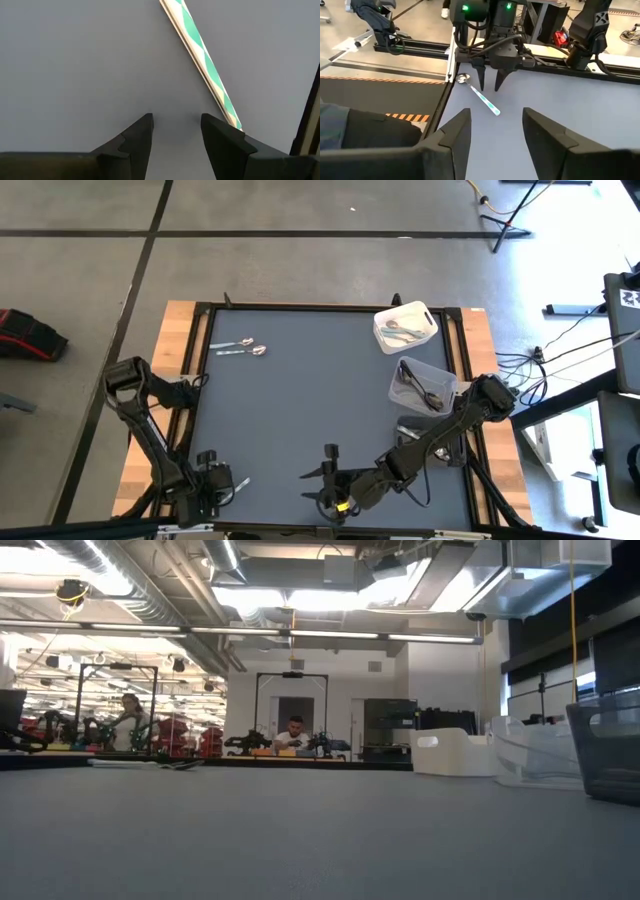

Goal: Sort silverware by color (type)
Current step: Put the bottom white and blue spoon into the black bin

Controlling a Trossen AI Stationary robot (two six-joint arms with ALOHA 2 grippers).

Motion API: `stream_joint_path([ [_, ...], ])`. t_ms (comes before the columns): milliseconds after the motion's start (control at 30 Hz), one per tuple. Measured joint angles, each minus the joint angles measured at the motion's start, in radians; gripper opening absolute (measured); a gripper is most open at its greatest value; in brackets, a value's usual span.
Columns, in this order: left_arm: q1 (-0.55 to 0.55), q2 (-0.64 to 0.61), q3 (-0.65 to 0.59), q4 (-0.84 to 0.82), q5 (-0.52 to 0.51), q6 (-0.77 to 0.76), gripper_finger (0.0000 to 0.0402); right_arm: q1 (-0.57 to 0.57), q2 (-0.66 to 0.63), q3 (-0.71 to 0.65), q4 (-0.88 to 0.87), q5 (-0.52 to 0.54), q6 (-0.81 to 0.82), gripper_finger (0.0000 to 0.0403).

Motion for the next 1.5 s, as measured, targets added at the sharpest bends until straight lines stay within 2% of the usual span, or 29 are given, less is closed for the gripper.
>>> stream_joint_path([
  [167, 0.002, -0.035, -0.006, 0.002, -0.002, 0.034, 0.0165, 0.0, 0.0, 0.0, 0.001, 0.001, 0.0, 0.0166],
  [367, -0.01, -0.081, 0.033, 0.014, -0.08, 0.044, 0.0165, 0.0, 0.0, 0.0, 0.001, 0.001, 0.0, 0.0166],
  [467, -0.016, -0.079, 0.033, 0.072, -0.096, 0.045, 0.0165, 0.0, 0.0, 0.0, 0.001, 0.001, 0.0, 0.0166],
  [667, -0.014, -0.035, 0.015, 0.077, -0.093, 0.017, 0.0165, 0.0, 0.0, 0.0, 0.001, 0.001, -0.001, 0.0166],
  [900, -0.015, 0.04, 0.021, 0.077, -0.044, -0.001, 0.0165, 0.0, 0.0, 0.0, 0.001, 0.001, -0.001, 0.0166],
  [1067, -0.015, 0.053, 0.021, 0.073, -0.036, 0.066, 0.0164, 0.0, 0.0, 0.0, 0.001, 0.001, -0.001, 0.0166],
  [1267, -0.015, 0.053, 0.02, 0.041, -0.037, 0.095, 0.0124, 0.0, 0.0, 0.0, 0.001, 0.001, -0.001, 0.0166],
  [1500, -0.014, 0.053, 0.018, 0.031, -0.042, 0.222, 0.0043, 0.0, 0.0, 0.0, 0.001, 0.0, -0.001, 0.0166],
])
